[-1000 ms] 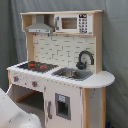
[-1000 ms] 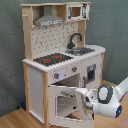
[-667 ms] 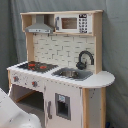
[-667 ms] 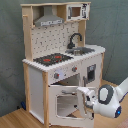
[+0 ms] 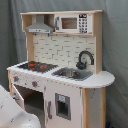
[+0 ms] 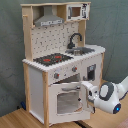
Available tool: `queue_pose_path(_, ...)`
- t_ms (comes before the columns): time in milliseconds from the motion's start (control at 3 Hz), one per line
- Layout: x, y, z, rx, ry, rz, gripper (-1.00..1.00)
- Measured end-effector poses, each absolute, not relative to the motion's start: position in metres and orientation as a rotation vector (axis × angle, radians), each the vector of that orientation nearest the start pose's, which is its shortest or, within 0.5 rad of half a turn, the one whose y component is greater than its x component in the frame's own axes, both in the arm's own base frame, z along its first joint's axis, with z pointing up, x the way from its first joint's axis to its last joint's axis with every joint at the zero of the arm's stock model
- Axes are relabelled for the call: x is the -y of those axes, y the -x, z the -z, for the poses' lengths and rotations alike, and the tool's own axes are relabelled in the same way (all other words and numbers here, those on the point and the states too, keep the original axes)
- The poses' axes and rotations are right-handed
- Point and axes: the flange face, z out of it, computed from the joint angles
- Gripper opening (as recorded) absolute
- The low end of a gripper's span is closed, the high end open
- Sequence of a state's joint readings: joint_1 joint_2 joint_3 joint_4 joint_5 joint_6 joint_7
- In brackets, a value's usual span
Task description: Play with the kitchen
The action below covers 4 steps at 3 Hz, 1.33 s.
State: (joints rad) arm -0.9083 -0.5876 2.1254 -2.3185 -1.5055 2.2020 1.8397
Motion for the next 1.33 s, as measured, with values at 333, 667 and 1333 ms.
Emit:
queue_pose_path(333,-0.405,-0.259,-0.216,-0.691,-1.801,-1.549,1.00)
queue_pose_path(667,-0.378,-0.295,-0.212,-0.656,-1.769,-1.490,1.00)
queue_pose_path(1333,-0.367,-0.347,-0.225,-0.689,-1.733,-1.433,1.00)
